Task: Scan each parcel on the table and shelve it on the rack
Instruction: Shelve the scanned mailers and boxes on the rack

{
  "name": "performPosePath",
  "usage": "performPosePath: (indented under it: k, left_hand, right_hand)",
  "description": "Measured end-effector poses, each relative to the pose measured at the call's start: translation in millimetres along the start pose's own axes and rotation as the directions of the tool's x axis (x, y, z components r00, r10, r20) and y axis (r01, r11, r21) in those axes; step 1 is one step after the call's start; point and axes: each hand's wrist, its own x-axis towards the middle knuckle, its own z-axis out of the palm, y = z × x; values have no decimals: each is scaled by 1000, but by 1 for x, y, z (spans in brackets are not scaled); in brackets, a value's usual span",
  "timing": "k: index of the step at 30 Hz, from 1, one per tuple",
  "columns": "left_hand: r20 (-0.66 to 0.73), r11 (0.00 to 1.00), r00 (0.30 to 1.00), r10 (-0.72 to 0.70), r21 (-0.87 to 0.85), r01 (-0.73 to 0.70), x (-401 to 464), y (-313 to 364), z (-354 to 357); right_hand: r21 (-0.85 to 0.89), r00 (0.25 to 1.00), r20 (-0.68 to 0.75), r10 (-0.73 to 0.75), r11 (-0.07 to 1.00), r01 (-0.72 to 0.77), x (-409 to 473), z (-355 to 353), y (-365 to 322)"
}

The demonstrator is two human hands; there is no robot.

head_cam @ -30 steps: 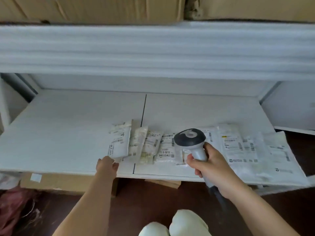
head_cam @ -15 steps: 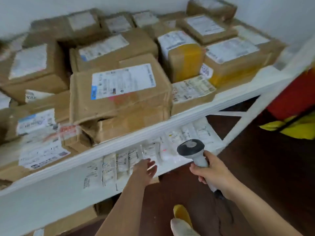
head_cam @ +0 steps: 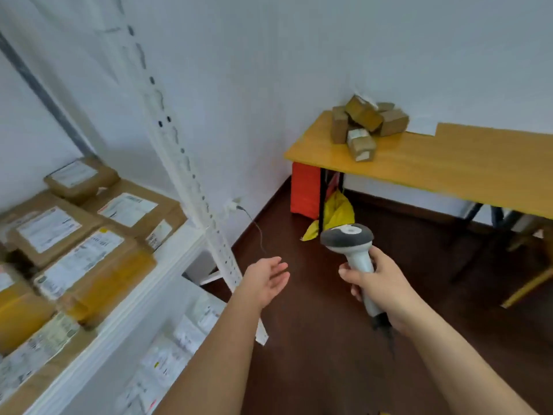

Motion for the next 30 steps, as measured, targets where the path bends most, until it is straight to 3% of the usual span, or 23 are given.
performPosePath:
  k: [7, 11, 20, 30]
  left_hand:
    - [157, 994, 987, -41, 103, 25, 72, 24, 247]
    - [246, 987, 966, -78, 155, 41, 90, 31, 353]
    - [184, 958, 976, -116, 280, 61, 228, 95, 475]
    - [228, 923, 964, -133, 382, 37, 343, 185, 629]
  right_hand:
    - [77, 978, -209, -15, 997, 32, 90, -178, -35]
    - [113, 942, -334, -19, 992, 60, 138, -251, -55]
    - [165, 927, -374, 30, 986, 34, 282, -313, -81]
    - [191, 843, -536, 43, 979, 72, 435, -383, -145]
